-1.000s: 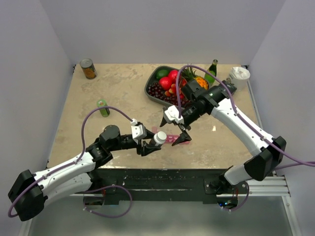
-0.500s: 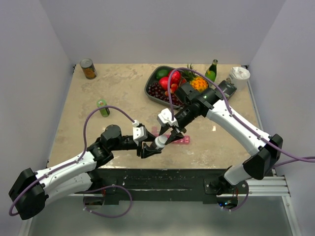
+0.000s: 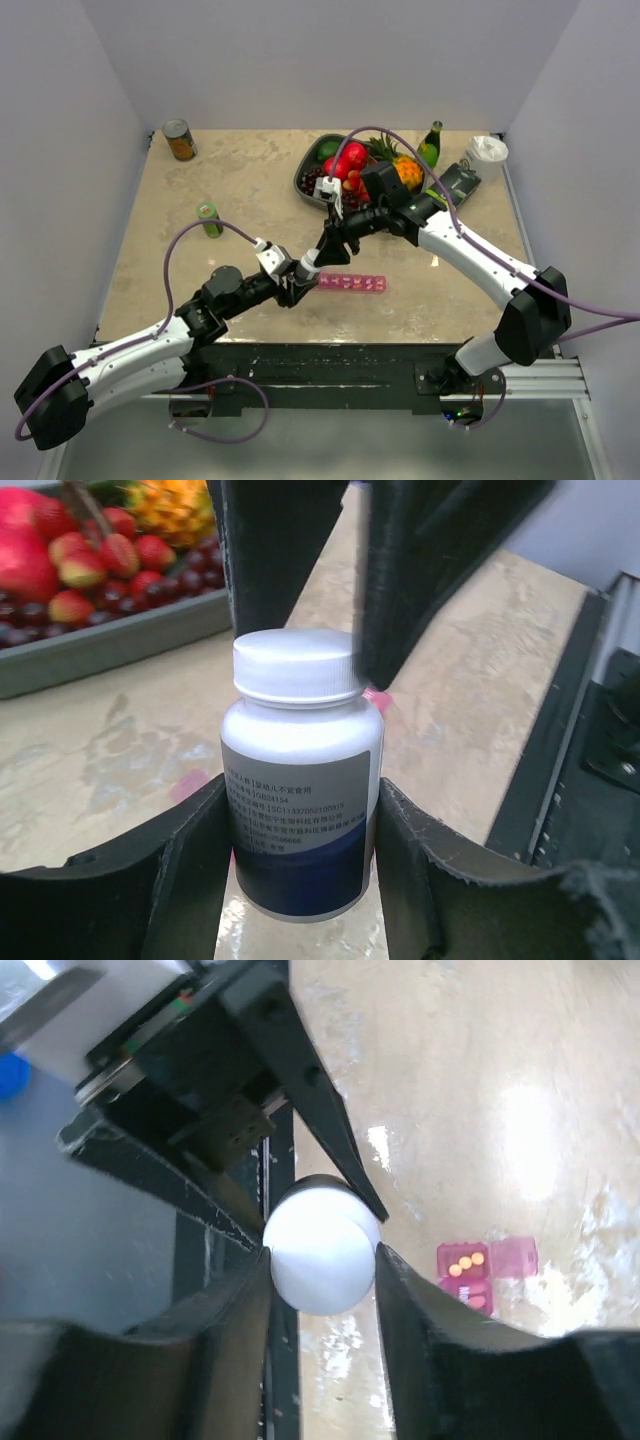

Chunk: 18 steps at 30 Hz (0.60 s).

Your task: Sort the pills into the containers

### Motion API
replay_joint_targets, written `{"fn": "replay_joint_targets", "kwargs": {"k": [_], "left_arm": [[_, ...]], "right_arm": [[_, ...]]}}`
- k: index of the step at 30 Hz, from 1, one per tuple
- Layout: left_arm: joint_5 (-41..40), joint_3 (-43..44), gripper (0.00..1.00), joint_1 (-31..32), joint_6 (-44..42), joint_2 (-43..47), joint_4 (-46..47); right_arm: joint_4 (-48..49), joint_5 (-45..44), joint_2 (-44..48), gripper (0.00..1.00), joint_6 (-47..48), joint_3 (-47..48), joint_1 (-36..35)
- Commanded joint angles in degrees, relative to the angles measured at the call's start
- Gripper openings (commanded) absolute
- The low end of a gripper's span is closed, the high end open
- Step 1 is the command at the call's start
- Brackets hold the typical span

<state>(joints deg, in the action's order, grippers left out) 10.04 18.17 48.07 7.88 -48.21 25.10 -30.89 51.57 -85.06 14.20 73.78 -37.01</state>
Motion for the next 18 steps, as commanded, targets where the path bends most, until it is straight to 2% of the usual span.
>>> {"fn": "replay_joint_targets", "kwargs": {"k": [1, 2, 3, 5, 6, 8, 9, 13, 18], "left_arm": [[-8.31, 0.64, 0.0, -0.09, 1.87, 0.22, 11.55], [-7.5, -0.76, 0.0, -0.09, 2.22, 0.57, 11.81], [-6.8, -1.38, 0.0, -0.09, 2.66, 0.92, 11.99], [-4.78, -2.61, 0.0, -0.09, 3.37, 2.4, 11.2], [-3.64, -2.88, 0.0, -0.17, 3.63, 2.85, 9.98], [-1.44, -3.14, 0.0, -0.17, 3.98, 3.73, 9.53], [-0.39, -3.06, 0.0, -0.09, 4.07, 3.99, 9.18], [7.08, -2.0, 0.0, -0.17, 3.64, 3.3, 9.88], [12.18, -1.3, 0.0, -0.17, 3.64, 2.15, 10.93]], "right_arm": [[5.51, -0.18, 0.41, 0.7, -12.2, 1.44, 1.33], [3.49, 0.89, 0.42, 0.99, -9.13, 2.76, 1.42], [1.12, 1.94, 0.77, 0.99, -1.79, 5.65, 1.51], [-6.96, 3.61, 1.99, 0.99, 6.24, 8.12, 1.51], [-9.77, 3.8, 2.26, 0.99, 14.2, 10.14, 1.59], [-17.33, 5.02, 3.05, 0.99, 21.8, 11.38, 1.51], [-19.71, 5.29, 2.97, 0.99, 28.54, 12.17, 1.51], [-28.67, 9.06, 1.65, 0.99, 39.23, 13.23, 1.51], [-31.33, 9.08, -1.51, 0.99, 41.62, 15.08, -1.03]]}}
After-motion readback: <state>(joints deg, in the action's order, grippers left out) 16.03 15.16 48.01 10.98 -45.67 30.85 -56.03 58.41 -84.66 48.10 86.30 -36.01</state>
